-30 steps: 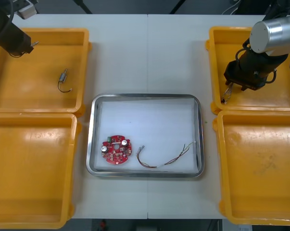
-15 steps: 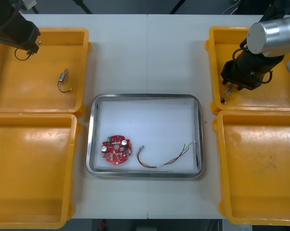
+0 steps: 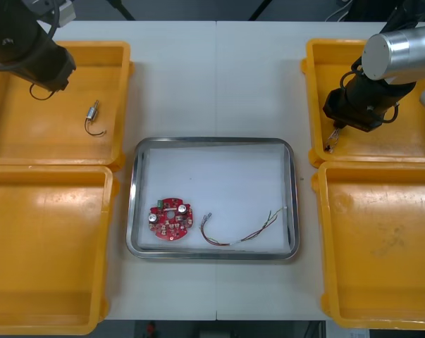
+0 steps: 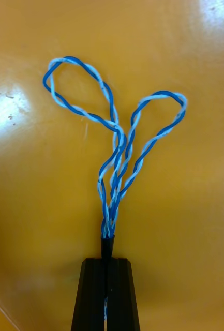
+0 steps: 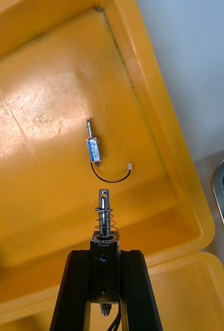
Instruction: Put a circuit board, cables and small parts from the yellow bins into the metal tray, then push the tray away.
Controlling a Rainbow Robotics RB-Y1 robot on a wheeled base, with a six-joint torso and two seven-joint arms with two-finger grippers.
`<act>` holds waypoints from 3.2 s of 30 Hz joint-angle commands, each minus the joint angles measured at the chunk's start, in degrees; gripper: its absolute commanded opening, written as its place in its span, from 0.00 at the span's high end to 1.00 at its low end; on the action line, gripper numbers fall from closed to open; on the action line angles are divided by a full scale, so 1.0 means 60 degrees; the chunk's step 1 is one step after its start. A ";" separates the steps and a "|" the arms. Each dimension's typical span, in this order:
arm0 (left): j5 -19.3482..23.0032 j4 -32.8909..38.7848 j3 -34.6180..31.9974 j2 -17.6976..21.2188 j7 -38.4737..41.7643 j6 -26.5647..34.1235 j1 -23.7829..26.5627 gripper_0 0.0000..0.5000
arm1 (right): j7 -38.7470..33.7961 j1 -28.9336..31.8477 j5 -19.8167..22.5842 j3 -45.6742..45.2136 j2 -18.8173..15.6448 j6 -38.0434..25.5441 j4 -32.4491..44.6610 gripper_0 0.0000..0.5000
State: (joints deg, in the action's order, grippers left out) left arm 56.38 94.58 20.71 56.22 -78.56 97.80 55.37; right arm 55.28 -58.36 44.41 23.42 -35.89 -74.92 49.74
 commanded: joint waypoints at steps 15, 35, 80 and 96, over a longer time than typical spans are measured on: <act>-0.3435 0.3163 -0.0332 -0.2545 0.4993 0.2033 -0.1289 1.00 | 0.3400 0.0001 0.0201 -0.1223 -0.1445 -0.1723 0.2037 1.00; -0.6013 0.3089 0.1045 -0.4742 0.5271 0.1629 -0.2534 1.00 | 0.6813 0.0015 0.1753 -0.1282 -0.2734 -0.4652 0.4996 1.00; -0.7551 0.1493 0.3447 -0.5489 0.6047 -0.0305 -0.2695 0.56 | 0.8131 0.1436 0.2149 -0.1296 -0.3305 -0.5399 0.8453 1.00; -0.7551 0.2079 0.3447 -0.5152 0.6062 -0.0070 -0.2549 0.00 | 0.8131 0.1436 0.2149 -0.1296 -0.3305 -0.5399 0.8453 1.00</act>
State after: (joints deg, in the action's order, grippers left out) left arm 11.77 103.49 40.66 24.50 -46.80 96.16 39.83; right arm 103.93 -49.87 57.06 17.28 -53.38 -106.96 99.21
